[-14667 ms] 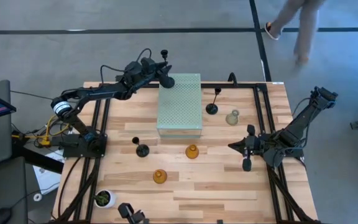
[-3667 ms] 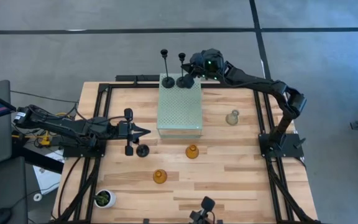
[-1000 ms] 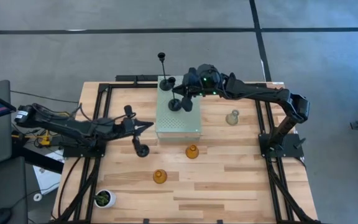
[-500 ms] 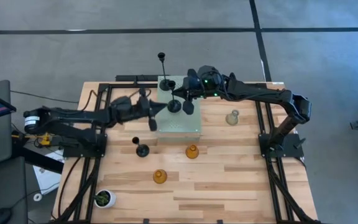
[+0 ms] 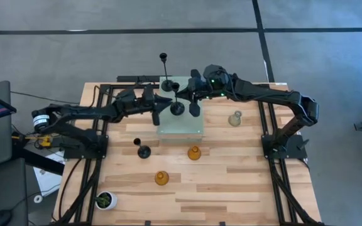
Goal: Pick & Place candle stick holders
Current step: Put the top black candle holder on the shelf aligned with the other black candle holder
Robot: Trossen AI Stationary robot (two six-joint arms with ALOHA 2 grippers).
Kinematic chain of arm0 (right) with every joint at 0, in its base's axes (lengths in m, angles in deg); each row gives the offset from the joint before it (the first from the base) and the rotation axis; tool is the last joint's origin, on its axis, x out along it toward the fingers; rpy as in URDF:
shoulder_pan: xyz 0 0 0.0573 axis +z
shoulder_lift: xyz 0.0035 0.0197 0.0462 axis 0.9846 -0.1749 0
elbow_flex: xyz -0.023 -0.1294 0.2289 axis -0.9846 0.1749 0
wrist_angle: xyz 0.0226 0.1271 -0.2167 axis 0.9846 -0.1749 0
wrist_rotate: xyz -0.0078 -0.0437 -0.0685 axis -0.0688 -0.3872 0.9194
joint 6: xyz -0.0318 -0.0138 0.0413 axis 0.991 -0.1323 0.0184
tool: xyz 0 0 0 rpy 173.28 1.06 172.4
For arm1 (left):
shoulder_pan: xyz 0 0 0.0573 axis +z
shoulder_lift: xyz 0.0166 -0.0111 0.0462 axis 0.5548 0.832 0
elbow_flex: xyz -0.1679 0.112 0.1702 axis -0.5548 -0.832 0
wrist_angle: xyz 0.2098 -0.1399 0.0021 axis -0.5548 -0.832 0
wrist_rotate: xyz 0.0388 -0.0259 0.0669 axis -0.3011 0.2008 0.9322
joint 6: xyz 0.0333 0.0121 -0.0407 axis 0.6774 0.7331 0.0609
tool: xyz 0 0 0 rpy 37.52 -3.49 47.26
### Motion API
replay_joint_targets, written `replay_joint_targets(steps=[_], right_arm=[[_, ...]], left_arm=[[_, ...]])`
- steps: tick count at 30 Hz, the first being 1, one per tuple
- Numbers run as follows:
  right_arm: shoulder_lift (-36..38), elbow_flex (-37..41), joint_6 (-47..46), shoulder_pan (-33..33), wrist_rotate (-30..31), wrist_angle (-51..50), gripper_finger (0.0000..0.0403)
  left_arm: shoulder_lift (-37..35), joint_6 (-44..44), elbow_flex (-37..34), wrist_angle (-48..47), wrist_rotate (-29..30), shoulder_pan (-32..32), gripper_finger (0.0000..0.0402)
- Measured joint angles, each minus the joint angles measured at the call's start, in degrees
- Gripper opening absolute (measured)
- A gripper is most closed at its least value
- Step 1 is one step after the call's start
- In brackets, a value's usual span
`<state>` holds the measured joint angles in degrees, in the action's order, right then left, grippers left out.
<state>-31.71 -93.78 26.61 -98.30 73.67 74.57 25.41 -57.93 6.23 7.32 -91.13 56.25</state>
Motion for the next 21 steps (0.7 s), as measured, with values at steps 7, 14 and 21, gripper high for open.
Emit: replay_joint_targets(steps=[7, 14, 21], right_arm=[[-0.1, 0.0, -0.1, 0.0, 0.0, -0.3, 0.0], [-0.2, 0.0, -0.2, 0.0, 0.1, -1.1, 0.0], [-0.2, 0.0, -0.2, 0.0, 0.2, -1.2, 0.0]], left_arm=[[4.8, -3.0, 3.2, 0.7, 0.0, -1.6, 0.0142], [7.8, -2.9, 7.1, 0.7, 0.0, -2.4, 0.0162], [8.0, -2.6, 7.4, 0.7, 0.0, -2.4, 0.0111]])
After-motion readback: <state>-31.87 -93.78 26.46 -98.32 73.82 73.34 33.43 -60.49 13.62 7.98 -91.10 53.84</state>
